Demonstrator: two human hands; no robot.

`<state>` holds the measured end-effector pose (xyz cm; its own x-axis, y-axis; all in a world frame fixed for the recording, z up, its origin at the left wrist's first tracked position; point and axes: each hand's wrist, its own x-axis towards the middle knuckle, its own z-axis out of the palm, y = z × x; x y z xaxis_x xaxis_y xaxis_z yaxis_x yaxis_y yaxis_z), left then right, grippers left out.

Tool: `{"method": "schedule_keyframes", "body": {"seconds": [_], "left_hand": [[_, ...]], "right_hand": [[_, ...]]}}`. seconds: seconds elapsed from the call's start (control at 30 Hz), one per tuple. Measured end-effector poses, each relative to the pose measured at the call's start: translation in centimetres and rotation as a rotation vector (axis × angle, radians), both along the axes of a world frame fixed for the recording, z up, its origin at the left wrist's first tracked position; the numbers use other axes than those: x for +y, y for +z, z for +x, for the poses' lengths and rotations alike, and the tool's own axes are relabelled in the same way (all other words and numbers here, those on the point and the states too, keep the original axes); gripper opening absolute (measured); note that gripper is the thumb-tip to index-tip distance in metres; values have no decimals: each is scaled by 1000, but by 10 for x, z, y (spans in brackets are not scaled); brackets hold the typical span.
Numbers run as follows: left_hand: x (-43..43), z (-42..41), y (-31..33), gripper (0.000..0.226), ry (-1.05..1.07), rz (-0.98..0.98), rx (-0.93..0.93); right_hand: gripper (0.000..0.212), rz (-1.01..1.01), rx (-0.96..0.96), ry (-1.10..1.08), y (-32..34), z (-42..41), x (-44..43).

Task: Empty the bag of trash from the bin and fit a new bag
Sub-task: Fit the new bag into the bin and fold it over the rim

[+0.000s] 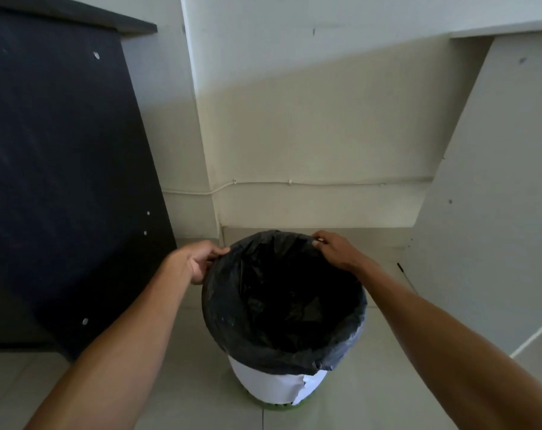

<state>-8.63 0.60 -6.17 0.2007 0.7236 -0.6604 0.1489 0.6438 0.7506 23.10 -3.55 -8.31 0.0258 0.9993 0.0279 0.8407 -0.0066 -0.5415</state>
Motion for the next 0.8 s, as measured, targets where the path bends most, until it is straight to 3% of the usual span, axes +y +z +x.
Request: {"method": "schedule_keyframes", "body": {"seconds": [0.2, 0.37, 0.53, 0.8], "left_hand": [[12, 1, -4, 7, -10, 30, 5], [17, 10, -10, 28, -81, -27, 86], [23, 9, -5, 10, -68, -10, 81], [17, 8, 9, 21, -164, -19, 113]], "right_hand": [[29, 9, -43, 21, -1, -4, 0], [29, 4, -59, 52, 0, -12, 0], [29, -1, -58, 58, 2, -12, -1], [30, 7, -78, 91, 5, -17, -1]]}}
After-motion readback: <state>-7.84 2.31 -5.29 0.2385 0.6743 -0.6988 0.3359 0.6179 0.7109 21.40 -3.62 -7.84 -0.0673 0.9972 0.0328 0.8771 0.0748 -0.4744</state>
